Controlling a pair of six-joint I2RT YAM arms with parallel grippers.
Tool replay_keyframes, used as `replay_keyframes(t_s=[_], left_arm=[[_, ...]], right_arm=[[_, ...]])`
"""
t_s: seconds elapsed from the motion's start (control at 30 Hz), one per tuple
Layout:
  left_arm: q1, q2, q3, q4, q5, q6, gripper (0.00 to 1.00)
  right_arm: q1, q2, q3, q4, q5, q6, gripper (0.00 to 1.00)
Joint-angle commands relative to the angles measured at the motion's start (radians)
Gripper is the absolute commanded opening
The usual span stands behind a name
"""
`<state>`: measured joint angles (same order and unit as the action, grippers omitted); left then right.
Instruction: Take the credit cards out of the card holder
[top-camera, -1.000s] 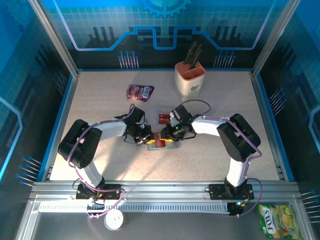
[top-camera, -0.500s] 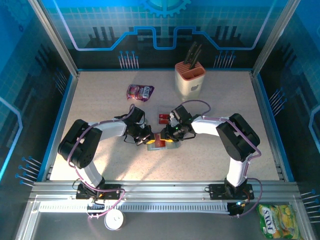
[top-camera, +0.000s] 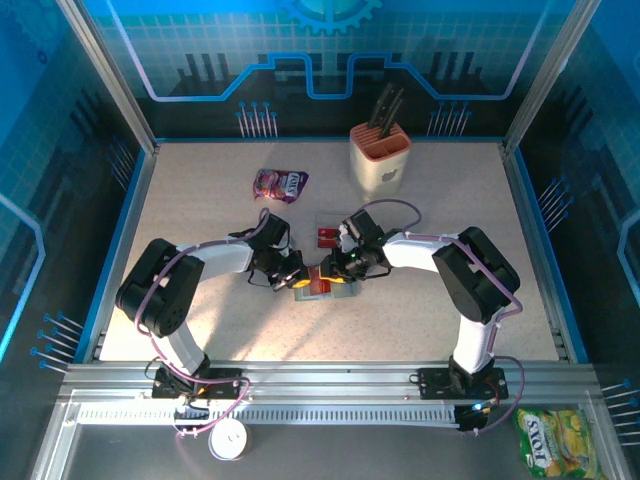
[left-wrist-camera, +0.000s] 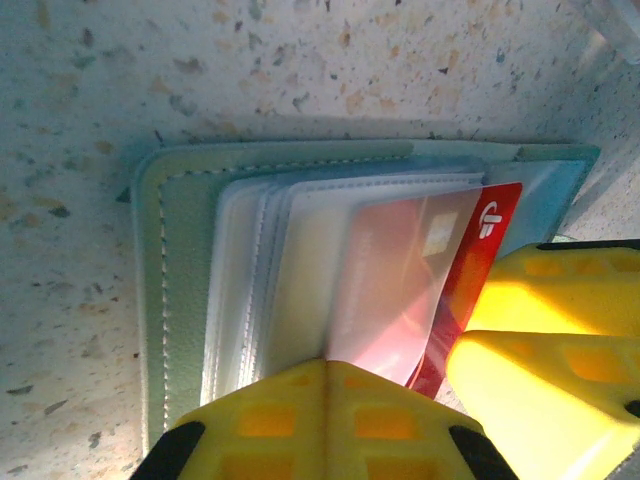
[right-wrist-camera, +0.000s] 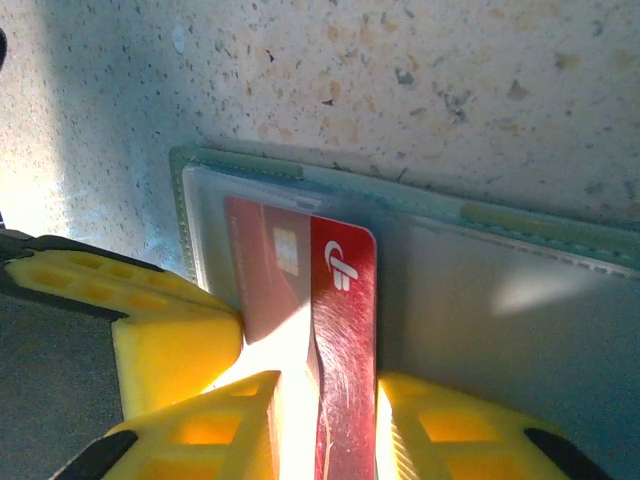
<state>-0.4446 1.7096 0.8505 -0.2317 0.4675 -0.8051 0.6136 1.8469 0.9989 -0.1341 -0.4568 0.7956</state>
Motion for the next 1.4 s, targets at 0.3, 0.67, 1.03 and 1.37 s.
replay_keyframes(t_s=[0.3, 0.67, 1.03, 1.37], left_arm=[[-0.006, 0.024, 0.007, -0.050, -0.026, 0.023, 0.00], [-0.006, 0.026, 0.011, -0.054, -0.024, 0.026, 0.00], [-0.006, 0.035, 0.026, -0.058, -0.018, 0.033, 0.00], [-0.006, 0.030, 0.061, -0.077, -0.009, 0.047, 0.00]], right_arm=[[-0.012, -0.039, -0.032, 0.034, -0.019, 0.016, 0.18], [-0.029, -0.071, -0.065, 0.031, -0.002, 0.010, 0.12], [-0.053, -0.138, -0.096, -0.008, 0.019, -0.010, 0.10], [-0.057, -0.173, -0.040, -0.097, 0.041, -0.066, 0.06]])
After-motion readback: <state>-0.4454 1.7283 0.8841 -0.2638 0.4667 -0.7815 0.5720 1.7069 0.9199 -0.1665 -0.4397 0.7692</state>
